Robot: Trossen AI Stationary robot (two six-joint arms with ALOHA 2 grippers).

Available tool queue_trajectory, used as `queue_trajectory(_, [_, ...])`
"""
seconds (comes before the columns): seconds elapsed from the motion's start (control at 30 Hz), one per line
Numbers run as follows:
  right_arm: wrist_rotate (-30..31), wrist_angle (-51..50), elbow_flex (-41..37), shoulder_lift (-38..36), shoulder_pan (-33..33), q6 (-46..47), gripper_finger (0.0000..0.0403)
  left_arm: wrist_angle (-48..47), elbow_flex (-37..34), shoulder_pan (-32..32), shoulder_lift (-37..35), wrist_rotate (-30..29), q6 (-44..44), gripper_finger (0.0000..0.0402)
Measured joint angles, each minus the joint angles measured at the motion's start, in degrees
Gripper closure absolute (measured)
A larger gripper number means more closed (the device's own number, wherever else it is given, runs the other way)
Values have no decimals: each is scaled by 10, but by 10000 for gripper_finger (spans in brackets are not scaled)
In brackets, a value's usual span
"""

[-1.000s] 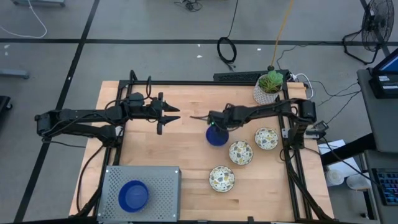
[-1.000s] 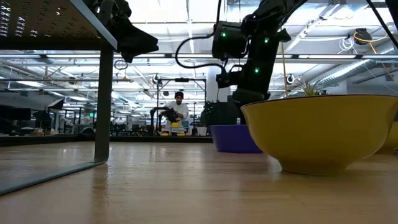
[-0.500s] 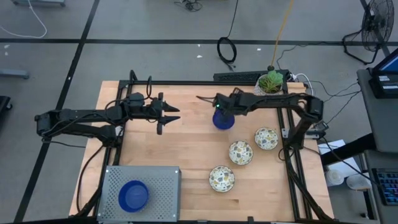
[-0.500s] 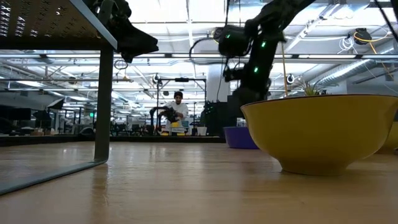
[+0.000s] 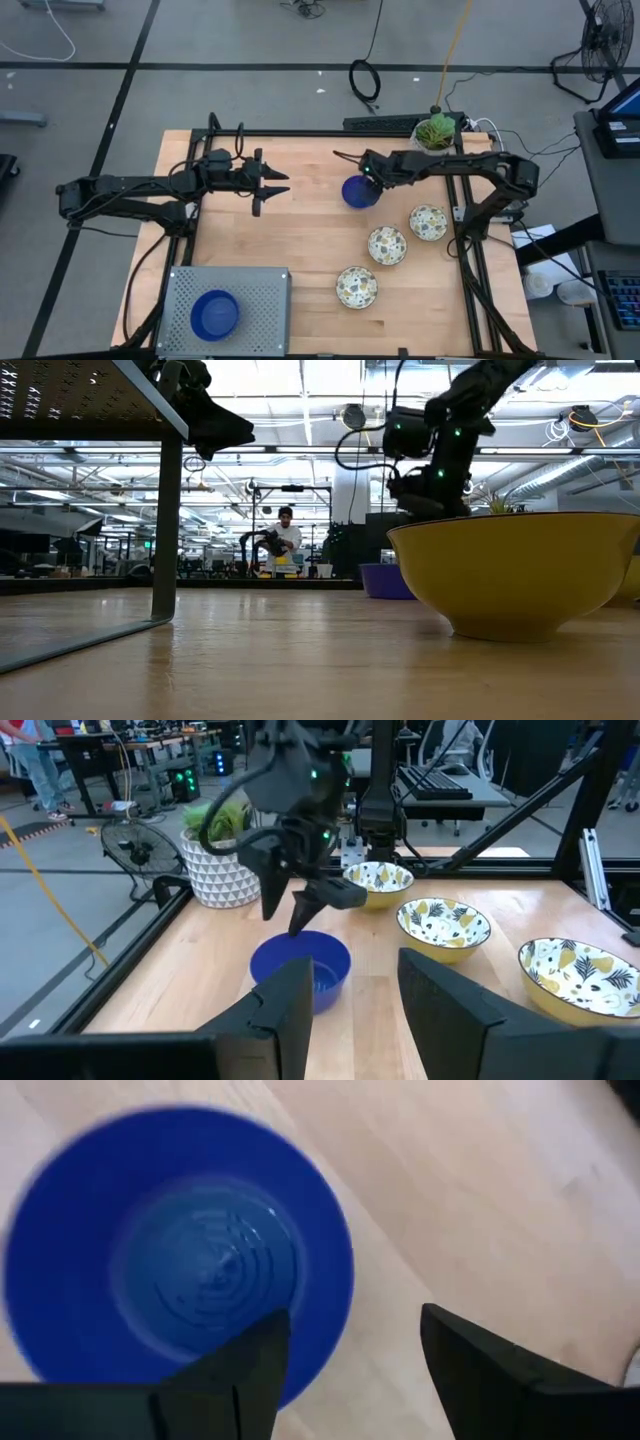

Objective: Pick & Place Mini bowls
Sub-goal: Stack the blue bowl on top of the other blue bowls on the shelf

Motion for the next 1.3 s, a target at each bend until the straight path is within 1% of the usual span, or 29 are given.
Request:
queue_trajectory(0.2, [-1,34,-32,0,0,31,191,0,0,0,0,0,0,252])
queue_trajectory(0.33, [-1,69,-49,0,0,35,192,0,0,0,0,0,0,252])
queue_trajectory(0.47, [-1,86,-55,0,0,49,197,0,0,0,0,0,0,252])
queue_trajectory(0.7, [0,94,-56,0,-1,49,209,0,0,0,0,0,-1,252])
queue_trajectory(1.07, [-2,86,-56,0,-1,47,252,0,0,0,0,0,-1,252])
queue_trajectory(1.2, [-29,85,-56,0,-1,47,270,0,0,0,0,0,-1,252])
queue_trajectory(1.3, [-30,86,-56,0,1,47,280,-1,0,0,0,0,-1,252])
